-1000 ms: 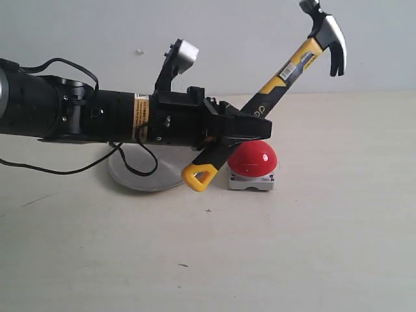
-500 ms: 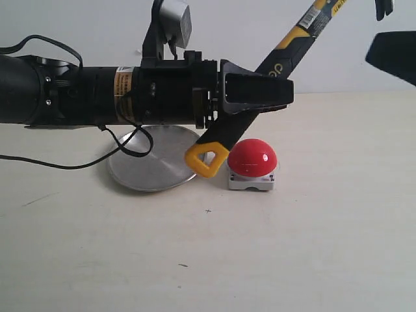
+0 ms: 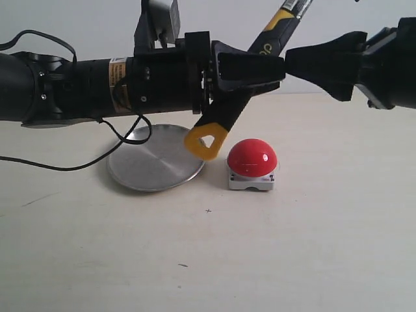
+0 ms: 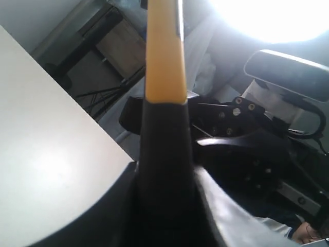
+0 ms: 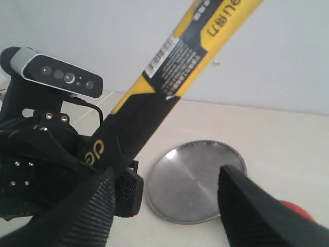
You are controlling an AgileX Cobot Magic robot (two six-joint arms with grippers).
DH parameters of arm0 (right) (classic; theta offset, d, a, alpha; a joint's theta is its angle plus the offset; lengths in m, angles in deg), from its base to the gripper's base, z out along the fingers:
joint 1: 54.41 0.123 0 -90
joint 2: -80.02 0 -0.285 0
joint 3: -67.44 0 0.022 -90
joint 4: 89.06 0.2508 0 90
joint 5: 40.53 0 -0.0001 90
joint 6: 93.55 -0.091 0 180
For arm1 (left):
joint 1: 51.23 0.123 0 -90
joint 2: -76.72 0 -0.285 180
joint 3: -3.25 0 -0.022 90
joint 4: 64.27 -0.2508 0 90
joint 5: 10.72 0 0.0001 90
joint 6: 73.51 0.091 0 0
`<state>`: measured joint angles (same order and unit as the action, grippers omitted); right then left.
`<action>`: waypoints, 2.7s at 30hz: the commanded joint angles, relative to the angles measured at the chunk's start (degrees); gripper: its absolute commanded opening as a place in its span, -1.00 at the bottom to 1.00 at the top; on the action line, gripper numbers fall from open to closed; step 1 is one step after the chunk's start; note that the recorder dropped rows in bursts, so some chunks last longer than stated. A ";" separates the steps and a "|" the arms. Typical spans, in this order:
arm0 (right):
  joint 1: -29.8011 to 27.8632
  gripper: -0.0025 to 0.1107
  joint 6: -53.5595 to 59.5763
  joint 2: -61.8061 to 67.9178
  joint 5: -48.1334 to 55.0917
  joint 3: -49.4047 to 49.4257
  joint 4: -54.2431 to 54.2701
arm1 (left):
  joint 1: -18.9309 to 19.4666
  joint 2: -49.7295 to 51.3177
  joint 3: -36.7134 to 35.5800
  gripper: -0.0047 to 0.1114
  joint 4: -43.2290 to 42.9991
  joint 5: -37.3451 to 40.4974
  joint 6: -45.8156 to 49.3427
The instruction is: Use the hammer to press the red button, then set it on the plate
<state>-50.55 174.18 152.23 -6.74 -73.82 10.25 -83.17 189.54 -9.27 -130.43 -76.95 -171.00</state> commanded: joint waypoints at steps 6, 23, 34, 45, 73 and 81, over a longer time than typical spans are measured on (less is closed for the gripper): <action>0.16 0.07 0.35 0.36 6.83 -4.26 0.63 | -0.66 -1.33 0.60 -0.92 1.29 -3.74 3.87; 0.16 0.07 -2.31 0.36 -3.21 -6.52 0.63 | -4.64 -1.33 0.97 -0.92 2.55 -3.74 7.13; 0.16 -0.28 -7.96 0.39 -0.91 -8.81 0.63 | -4.64 -1.33 0.95 -0.92 2.81 -3.74 9.25; 0.16 -0.96 -12.61 0.39 -2.98 -8.81 0.63 | -4.64 -1.33 0.95 -0.91 3.33 -3.74 12.03; 0.16 -0.96 -14.10 0.39 -37.21 -8.81 0.63 | -17.81 -1.33 1.80 0.42 13.14 53.49 55.07; 0.16 -0.96 -11.50 0.39 -41.35 -8.81 0.63 | -28.36 -1.33 10.02 0.42 29.39 58.11 72.85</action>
<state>-50.22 161.21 153.12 -46.82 -81.93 11.42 -109.30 188.64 -2.17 -104.64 -21.79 -100.50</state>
